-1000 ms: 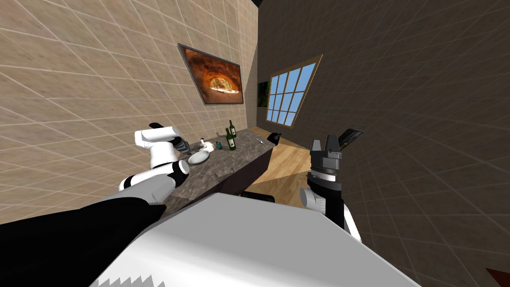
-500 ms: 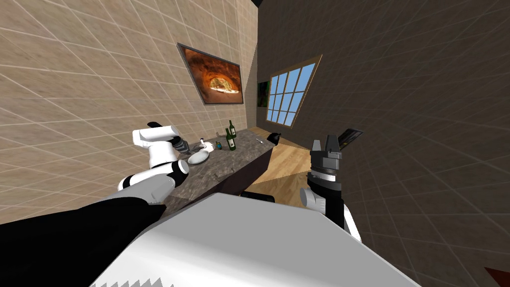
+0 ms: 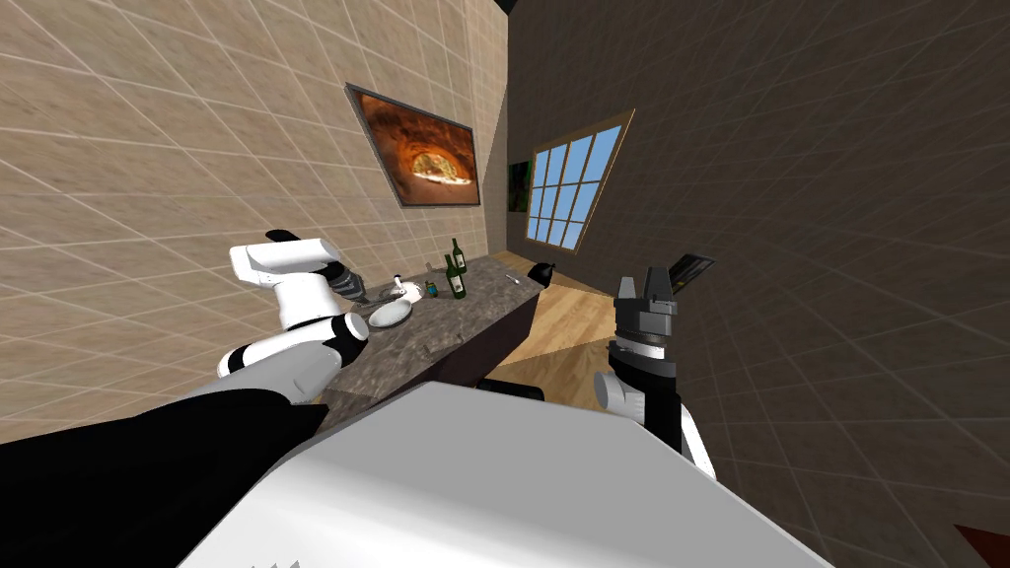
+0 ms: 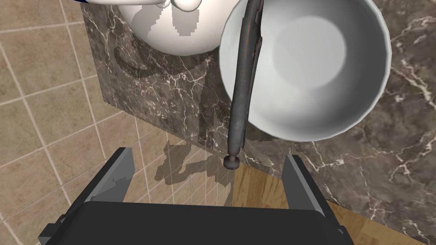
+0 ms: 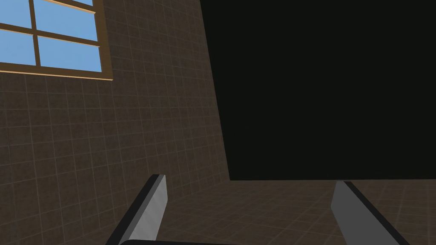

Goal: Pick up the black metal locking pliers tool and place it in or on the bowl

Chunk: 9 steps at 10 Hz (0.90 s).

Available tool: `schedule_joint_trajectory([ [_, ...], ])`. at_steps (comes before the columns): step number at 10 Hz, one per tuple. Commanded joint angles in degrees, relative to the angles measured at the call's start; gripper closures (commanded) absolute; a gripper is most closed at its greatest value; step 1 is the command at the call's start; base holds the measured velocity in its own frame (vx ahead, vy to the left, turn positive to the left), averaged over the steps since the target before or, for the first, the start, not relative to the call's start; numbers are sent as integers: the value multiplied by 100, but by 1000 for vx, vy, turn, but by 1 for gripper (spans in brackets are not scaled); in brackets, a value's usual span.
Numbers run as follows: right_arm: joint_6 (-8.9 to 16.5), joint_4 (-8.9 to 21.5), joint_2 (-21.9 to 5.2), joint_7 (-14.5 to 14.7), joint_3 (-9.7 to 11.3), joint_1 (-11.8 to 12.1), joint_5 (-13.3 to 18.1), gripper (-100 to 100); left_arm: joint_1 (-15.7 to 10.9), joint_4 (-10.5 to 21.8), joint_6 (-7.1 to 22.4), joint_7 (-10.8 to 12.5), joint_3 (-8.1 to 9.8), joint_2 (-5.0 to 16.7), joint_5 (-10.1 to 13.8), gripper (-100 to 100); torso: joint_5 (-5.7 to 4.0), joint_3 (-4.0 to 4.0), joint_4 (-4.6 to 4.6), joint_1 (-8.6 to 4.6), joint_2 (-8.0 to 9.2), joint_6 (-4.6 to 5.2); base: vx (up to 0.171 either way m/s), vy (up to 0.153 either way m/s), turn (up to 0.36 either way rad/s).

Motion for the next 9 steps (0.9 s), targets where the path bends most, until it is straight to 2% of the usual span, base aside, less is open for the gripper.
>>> schedule_joint_trajectory([
  [1, 0, 0, 0, 0, 0, 0, 0, 0, -32, -115, 198, -23, 33, 66, -6, -100, 0, 0, 0, 0, 0, 0, 11, 4, -17],
  [2, 0, 0, 0, 0, 0, 0, 0, 0, -52, -158, 286, -38, 51, 106, -9, -100, 0, 0, 0, 0, 1, 0, 12, 4, -19],
  [3, 0, 0, 0, 0, 0, 0, 0, 0, -61, -84, 205, -36, 35, 109, -4, -100, 0, 0, 0, 0, 1, 0, 6, 2, -3],
  [4, 0, 0, 0, 0, 0, 0, 0, 0, -62, -94, 231, -41, 39, 114, -4, 0, 1, 1, 0, 0, 2, 0, 0, 0, 0],
  [9, 0, 0, 0, 0, 0, 0, 0, 0, -62, -93, 229, -40, 38, 113, -4, 0, 1, 2, 1, -1, 5, 0, 0, 0, 0],
])
